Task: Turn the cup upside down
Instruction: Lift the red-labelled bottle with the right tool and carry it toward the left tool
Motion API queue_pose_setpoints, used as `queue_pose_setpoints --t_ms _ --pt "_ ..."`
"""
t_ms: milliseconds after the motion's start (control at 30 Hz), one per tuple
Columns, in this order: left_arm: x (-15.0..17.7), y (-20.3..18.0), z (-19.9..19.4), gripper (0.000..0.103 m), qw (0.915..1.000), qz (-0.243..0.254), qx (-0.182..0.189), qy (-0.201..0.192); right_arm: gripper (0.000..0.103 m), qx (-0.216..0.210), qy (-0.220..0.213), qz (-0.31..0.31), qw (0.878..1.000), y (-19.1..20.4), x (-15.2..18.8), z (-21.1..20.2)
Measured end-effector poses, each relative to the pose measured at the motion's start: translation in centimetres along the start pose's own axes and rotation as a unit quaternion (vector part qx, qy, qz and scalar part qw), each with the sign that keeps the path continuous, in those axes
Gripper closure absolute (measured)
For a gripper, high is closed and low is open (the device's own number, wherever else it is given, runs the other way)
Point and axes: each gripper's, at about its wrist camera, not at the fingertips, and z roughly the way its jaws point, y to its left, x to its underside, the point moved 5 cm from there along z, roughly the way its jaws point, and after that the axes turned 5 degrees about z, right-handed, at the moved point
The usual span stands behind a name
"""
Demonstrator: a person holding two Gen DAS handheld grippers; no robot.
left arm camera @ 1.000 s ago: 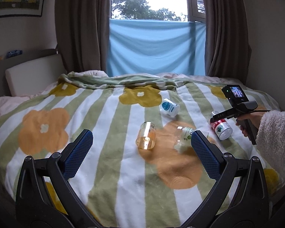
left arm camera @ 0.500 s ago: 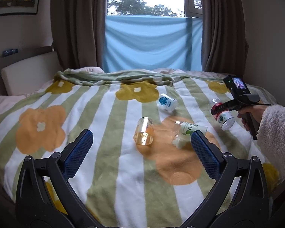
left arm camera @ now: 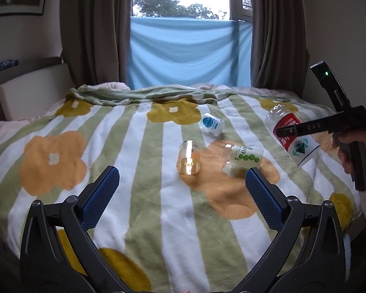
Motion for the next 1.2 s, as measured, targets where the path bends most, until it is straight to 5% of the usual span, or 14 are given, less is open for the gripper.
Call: queue_pose_setpoints --t_ms 333,900,933,1033,1200 --pt "1.8 3.6 -2.1 0.000 0.9999 0.004 -0.003 0.016 0.044 -0.048 0.054 0.072 0.995 6.6 5.7 5.5" --pt "2.6 5.5 -1.7 0.000 0.9975 -0.008 -0.011 0.069 0.043 -0.006 0.136 0.135 0.981 6.8 8.1 12.5" --pt "2.7 5.5 -1.4 0.000 0.9969 -0.009 -0.012 0.077 0.039 -0.009 0.136 0.137 0.981 6.8 8.1 12.4" --pt "2.6 5.7 -0.6 0.000 0.9953 -0.018 -0.012 0.095 0.003 -0.030 0.140 0.150 0.978 6.5 7.9 11.8" --pt "1.2 4.6 0.6 0.000 0.9935 -0.001 -0.004 0.114 0.000 -0.053 0.082 0.121 0.988 5.7 6.6 7.0"
